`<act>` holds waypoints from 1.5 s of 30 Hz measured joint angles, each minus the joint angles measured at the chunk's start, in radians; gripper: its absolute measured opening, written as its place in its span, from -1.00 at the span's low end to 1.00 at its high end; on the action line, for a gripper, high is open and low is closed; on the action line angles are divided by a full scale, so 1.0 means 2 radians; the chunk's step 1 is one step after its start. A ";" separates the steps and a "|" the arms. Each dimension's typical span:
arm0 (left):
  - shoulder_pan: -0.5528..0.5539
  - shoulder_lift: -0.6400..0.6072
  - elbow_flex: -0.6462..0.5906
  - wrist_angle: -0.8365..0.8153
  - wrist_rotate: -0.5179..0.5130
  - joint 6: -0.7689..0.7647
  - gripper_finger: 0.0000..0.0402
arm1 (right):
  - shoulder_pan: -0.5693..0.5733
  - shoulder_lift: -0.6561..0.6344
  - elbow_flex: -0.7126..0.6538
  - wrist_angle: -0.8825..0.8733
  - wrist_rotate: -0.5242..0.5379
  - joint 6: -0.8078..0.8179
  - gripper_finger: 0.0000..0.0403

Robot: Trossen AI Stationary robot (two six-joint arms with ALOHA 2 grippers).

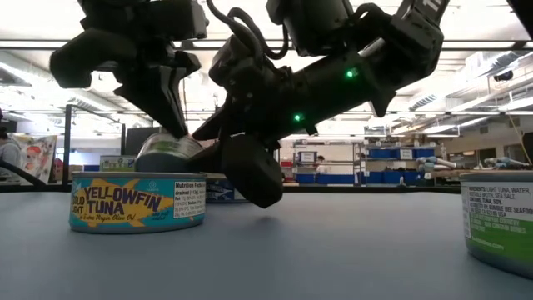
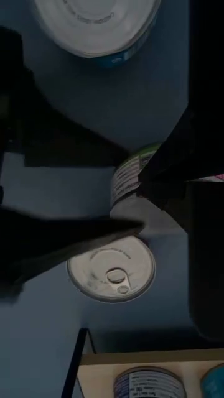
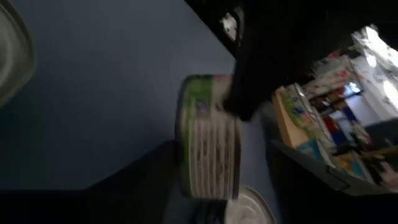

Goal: Stack canned seafood by type on shelf
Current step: Stack the green tuna can on top of the other green tuna can on the shelf

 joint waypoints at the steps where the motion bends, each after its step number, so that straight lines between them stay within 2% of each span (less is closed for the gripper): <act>1: 0.001 0.000 0.000 0.001 0.000 0.000 -1.00 | -0.002 0.000 0.000 -0.001 -0.011 0.004 0.24; 10: 0.003 0.000 0.000 0.014 0.004 0.007 -1.00 | -0.009 0.000 0.000 -0.002 -0.020 0.042 0.14; 14: 0.000 0.000 0.000 0.010 0.009 -0.021 -0.98 | -0.009 0.000 0.000 0.003 -0.020 0.044 0.12; 17: -0.012 0.000 0.000 -0.014 0.024 -0.025 -0.88 | -0.009 0.000 0.000 0.002 -0.020 0.044 0.13; 22: -0.043 0.000 0.000 -0.072 0.014 -0.030 -0.63 | -0.009 0.000 0.000 -0.005 -0.020 0.044 0.13; 26: -0.066 0.000 -0.019 -0.074 0.013 -0.020 -0.45 | -0.009 -0.001 0.000 -0.004 -0.020 0.044 0.10; 30: -0.070 0.000 -0.047 -0.066 0.011 -0.018 -0.39 | -0.009 0.000 0.000 -0.004 -0.019 0.044 0.08; 37: -0.065 0.000 -0.082 -0.029 0.003 -0.014 -0.47 | -0.009 -0.001 0.000 -0.004 -0.019 0.044 0.07; 45: -0.065 0.000 -0.102 0.004 -0.003 -0.003 -0.83 | -0.009 -0.001 0.000 -0.004 -0.019 0.041 0.06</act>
